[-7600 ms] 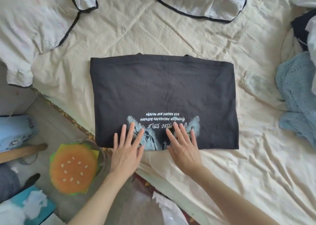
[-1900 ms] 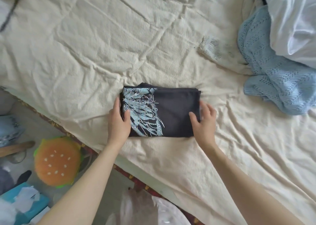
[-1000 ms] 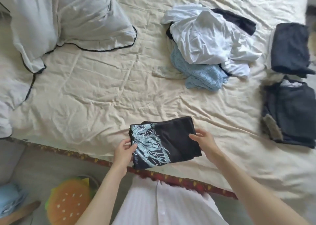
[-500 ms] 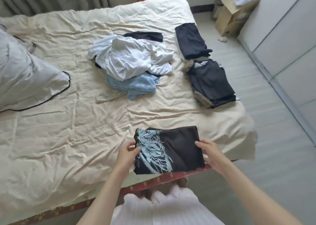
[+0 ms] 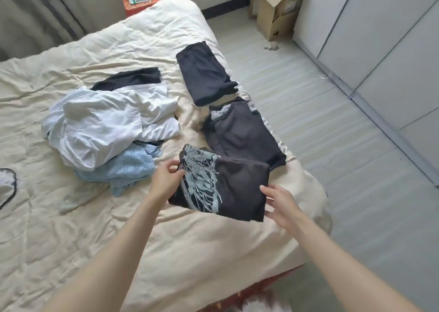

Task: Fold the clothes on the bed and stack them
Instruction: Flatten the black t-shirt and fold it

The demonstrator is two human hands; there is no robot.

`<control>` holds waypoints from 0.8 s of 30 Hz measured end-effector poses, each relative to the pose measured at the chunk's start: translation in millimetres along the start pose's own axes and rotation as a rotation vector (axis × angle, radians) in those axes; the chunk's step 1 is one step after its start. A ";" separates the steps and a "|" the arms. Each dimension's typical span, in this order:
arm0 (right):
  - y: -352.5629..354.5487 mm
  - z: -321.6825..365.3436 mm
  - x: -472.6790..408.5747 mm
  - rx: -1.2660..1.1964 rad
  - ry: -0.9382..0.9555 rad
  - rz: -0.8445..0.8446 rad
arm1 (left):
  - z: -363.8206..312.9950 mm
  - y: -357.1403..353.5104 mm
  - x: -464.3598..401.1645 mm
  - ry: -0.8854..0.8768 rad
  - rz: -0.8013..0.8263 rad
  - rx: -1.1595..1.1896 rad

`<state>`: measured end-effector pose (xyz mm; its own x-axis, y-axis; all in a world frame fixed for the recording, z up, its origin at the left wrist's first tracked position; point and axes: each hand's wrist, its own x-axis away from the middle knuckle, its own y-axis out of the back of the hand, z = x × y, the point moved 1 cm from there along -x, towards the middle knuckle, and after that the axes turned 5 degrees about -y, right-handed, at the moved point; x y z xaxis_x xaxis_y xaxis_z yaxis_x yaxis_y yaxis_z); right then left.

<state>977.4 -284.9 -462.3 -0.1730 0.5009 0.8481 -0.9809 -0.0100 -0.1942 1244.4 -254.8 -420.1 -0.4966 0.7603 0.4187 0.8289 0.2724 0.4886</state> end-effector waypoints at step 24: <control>20.9 36.4 -159.8 0.498 0.538 -0.716 | -59.6 -201.9 -234.8 -0.837 0.195 -0.937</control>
<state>981.3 -396.6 -584.0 0.4100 0.8512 0.3276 -0.7855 0.1470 0.6011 1178.2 -523.4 -571.4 0.2102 0.9724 0.1017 0.2012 -0.1449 0.9688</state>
